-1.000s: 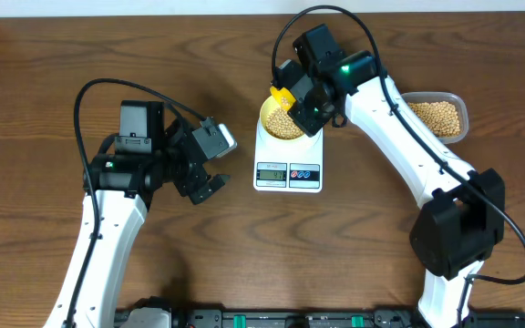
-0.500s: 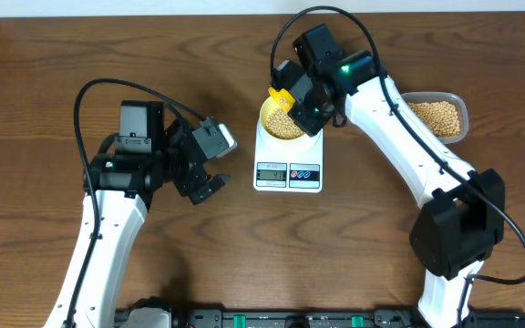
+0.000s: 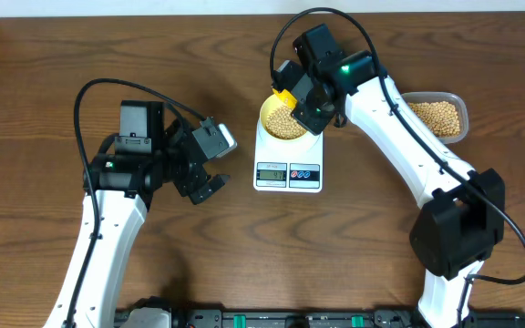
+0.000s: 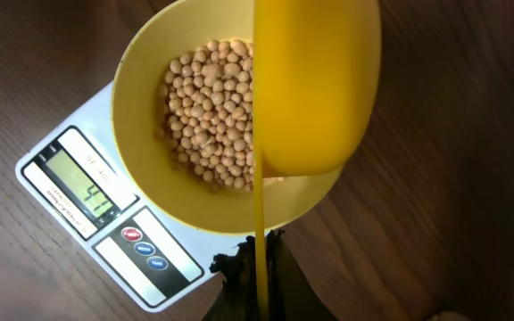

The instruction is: Scoop item into bowl and weigh 50g on scale

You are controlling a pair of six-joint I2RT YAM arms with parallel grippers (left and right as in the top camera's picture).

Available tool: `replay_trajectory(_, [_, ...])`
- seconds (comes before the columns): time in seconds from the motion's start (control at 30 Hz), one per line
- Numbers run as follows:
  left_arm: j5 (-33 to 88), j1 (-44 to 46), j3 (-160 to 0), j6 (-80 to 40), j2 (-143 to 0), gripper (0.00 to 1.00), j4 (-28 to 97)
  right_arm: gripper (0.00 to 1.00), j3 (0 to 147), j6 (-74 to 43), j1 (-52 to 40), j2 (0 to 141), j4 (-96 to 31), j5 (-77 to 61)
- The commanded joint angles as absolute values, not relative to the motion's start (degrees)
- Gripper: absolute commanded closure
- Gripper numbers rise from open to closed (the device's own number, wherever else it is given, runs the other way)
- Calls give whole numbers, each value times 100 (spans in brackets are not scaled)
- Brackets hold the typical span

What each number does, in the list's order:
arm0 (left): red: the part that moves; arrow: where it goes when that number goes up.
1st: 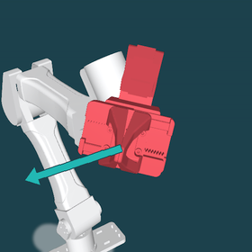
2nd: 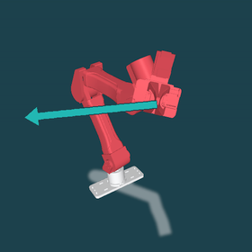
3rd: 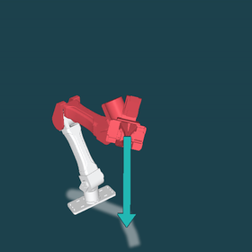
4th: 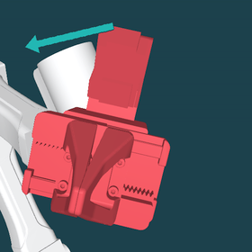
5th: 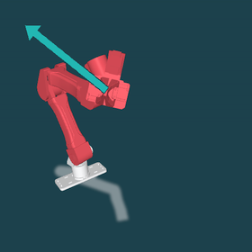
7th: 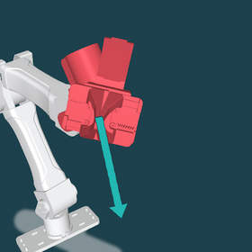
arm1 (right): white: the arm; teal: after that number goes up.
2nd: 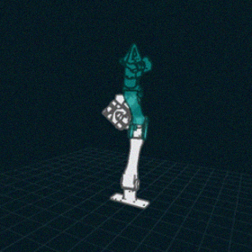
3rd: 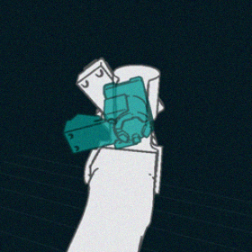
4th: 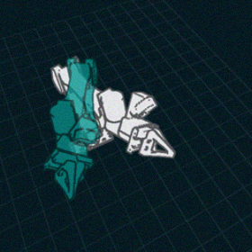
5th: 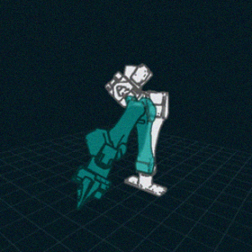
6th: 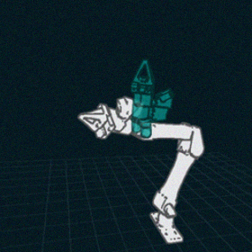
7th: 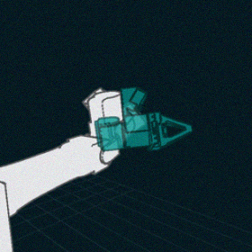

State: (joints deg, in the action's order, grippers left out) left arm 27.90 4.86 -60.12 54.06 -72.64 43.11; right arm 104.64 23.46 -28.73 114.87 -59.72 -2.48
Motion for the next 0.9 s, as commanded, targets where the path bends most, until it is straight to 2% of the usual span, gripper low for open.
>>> replay_trajectory(0.0, [2755,462,-5961,5459,-7299,2,4324,99,10608,2432,-2897,11539,-5959,-161])
replay_trajectory(0.6, [2755,462,-5961,5461,-7299,2,4324,99,10608,2335,-2884,11539,-5953,-163])
replay_trajectory(0.87, [2755,462,-5961,5461,-7299,2,4324,99,10610,1496,-2753,11467,-5697,-539])
